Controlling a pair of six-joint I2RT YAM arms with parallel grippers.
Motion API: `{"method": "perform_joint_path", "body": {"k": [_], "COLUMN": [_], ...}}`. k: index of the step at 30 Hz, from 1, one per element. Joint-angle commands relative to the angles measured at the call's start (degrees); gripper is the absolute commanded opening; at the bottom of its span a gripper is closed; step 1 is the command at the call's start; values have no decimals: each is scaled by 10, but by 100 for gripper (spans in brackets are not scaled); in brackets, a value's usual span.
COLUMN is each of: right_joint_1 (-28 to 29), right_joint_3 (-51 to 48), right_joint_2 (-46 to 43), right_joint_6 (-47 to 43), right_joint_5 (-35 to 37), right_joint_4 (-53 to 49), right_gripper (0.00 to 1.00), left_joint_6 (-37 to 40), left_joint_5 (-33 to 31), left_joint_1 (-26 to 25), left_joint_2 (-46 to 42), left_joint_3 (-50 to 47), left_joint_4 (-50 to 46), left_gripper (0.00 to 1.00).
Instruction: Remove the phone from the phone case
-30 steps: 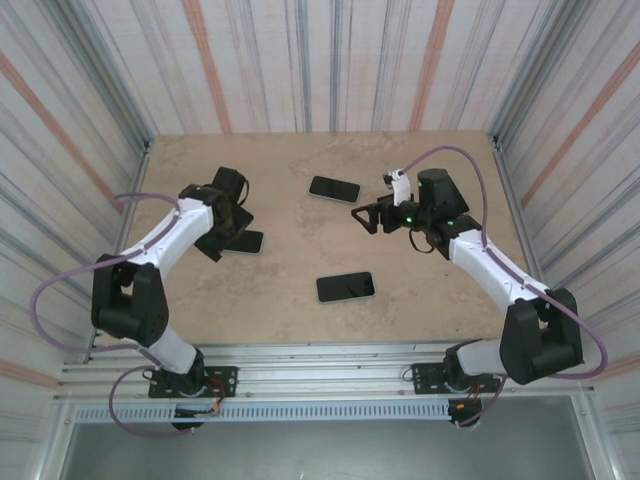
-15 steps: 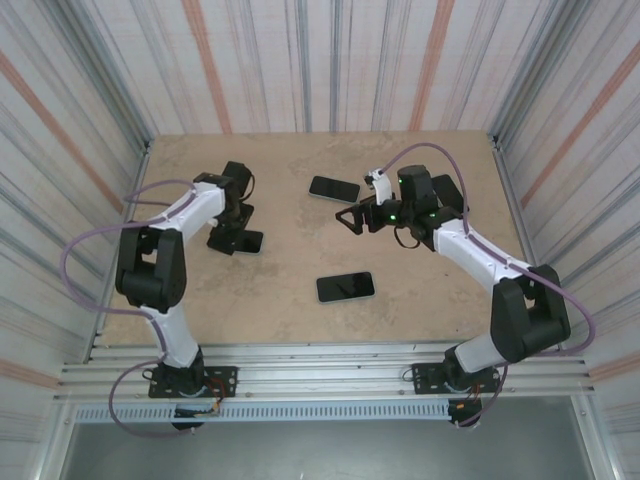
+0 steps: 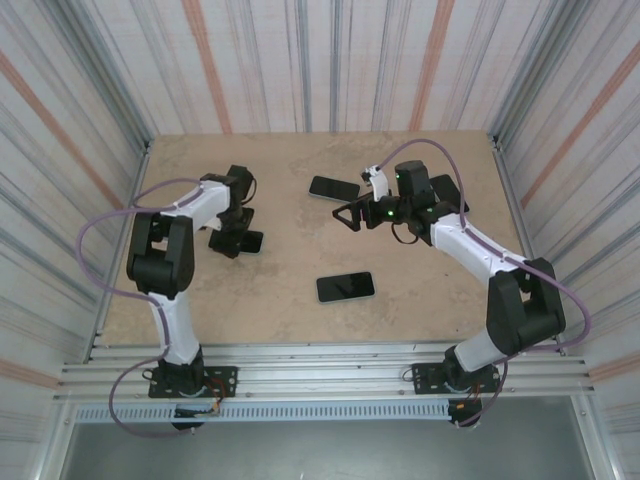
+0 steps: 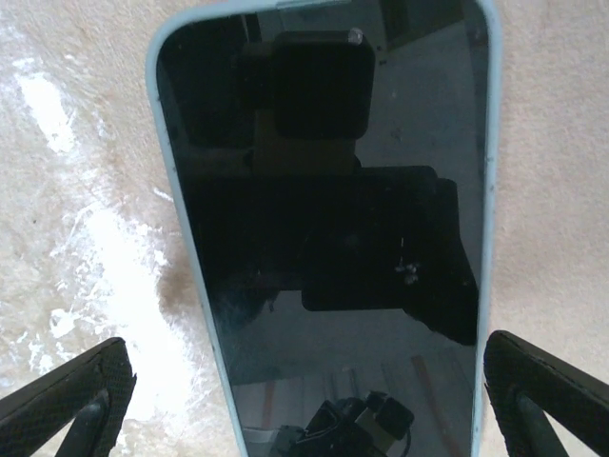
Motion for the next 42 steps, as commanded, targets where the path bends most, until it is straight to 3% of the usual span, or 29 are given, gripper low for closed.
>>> {"method": "perform_joint_path", "body": {"k": [1, 16, 22, 27, 31, 42], "right_joint_1": [5, 5, 5, 4, 4, 7], "right_joint_3": [19, 33, 32, 30, 21, -5], "right_joint_2": [12, 26, 27, 25, 20, 16], "right_joint_6": [16, 14, 20, 31, 54, 177], "right_joint_5": [-13, -8, -9, -12, -14, -37], "right_joint_4": [-15, -36, -35, -30, -12, 39], "right_gripper": [99, 99, 99, 99, 99, 99], "left_joint_6": [-11, -12, -13, -9, -5, 54], "left_joint_5": [-1, 17, 32, 29, 18, -13], "left_joint_1": [7, 12, 17, 18, 18, 5], "left_joint_2": [13, 61, 64, 63, 47, -32], "left_joint_3": [20, 58, 34, 35, 33, 31], "left_joint_4": [-7, -71, -54, -47, -41, -32], "left_gripper": [99, 97, 90, 79, 72, 69]}}
